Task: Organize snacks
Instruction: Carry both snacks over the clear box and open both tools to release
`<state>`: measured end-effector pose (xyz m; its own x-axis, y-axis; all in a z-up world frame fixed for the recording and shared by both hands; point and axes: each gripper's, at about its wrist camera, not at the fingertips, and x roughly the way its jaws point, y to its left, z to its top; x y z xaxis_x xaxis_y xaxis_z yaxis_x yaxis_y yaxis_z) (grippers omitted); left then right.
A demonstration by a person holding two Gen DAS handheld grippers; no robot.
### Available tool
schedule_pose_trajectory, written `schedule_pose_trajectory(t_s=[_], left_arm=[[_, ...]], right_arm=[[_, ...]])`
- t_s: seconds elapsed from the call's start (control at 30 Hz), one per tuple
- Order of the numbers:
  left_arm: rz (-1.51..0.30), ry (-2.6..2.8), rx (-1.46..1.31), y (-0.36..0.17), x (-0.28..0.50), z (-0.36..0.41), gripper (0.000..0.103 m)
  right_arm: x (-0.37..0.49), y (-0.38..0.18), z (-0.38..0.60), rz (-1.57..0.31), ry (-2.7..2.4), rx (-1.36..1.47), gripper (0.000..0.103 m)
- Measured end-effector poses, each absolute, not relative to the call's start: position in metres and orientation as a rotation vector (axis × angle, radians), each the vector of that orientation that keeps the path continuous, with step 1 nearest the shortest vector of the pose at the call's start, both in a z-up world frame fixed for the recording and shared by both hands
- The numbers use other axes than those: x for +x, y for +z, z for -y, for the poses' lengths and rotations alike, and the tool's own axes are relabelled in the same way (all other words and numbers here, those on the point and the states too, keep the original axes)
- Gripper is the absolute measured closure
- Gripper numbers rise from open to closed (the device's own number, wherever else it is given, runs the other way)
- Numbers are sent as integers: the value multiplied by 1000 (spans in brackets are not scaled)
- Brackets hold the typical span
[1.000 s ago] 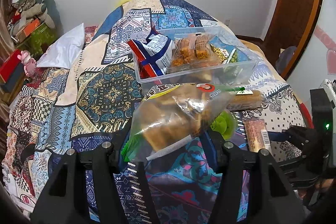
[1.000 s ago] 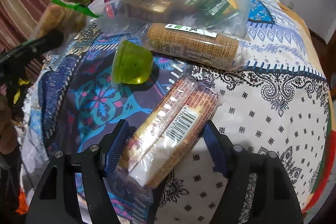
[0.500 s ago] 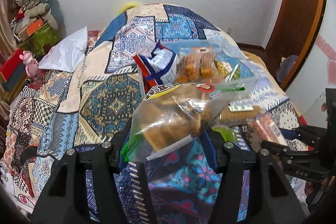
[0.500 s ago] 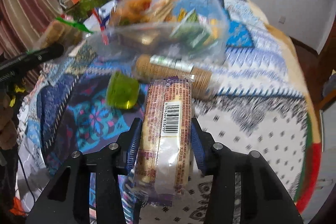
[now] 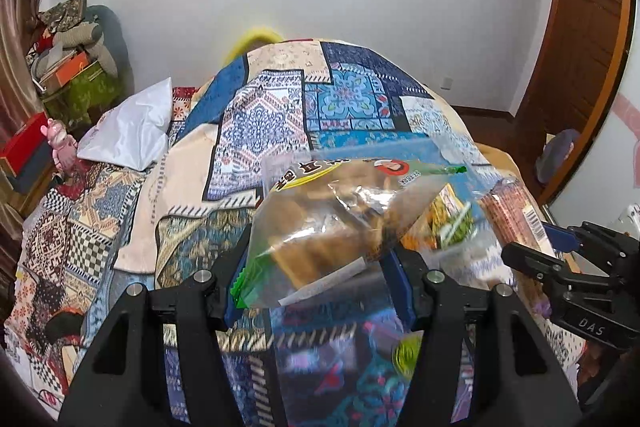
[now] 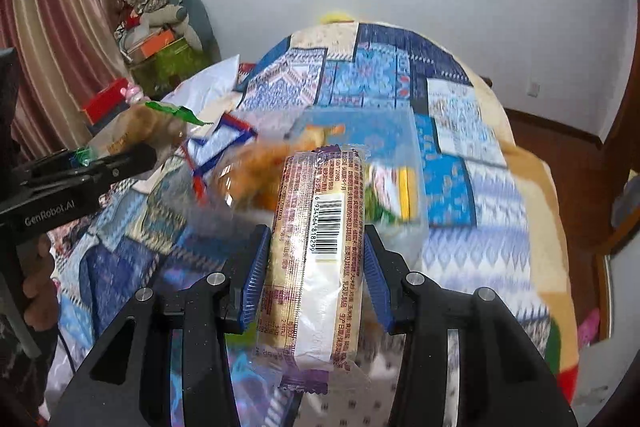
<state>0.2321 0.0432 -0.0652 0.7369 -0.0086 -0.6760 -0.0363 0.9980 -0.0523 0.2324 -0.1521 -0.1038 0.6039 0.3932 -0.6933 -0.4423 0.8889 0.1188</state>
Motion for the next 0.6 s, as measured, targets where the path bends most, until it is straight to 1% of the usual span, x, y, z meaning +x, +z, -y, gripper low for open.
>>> schedule_pose_trajectory(t_s=[0.2,0.47,0.6], left_arm=[[-743,8,-60,-68,263,-41,45],[-789,-19,-52,-89,303,-33,45],[-784,-11,-26,-94,313,-26,45]], right_arm=[[267,-107,145,-780,471,-48,61],[303,-115,141,-783,466,-6,61],[317,-117,138,-778,463,-4,61]])
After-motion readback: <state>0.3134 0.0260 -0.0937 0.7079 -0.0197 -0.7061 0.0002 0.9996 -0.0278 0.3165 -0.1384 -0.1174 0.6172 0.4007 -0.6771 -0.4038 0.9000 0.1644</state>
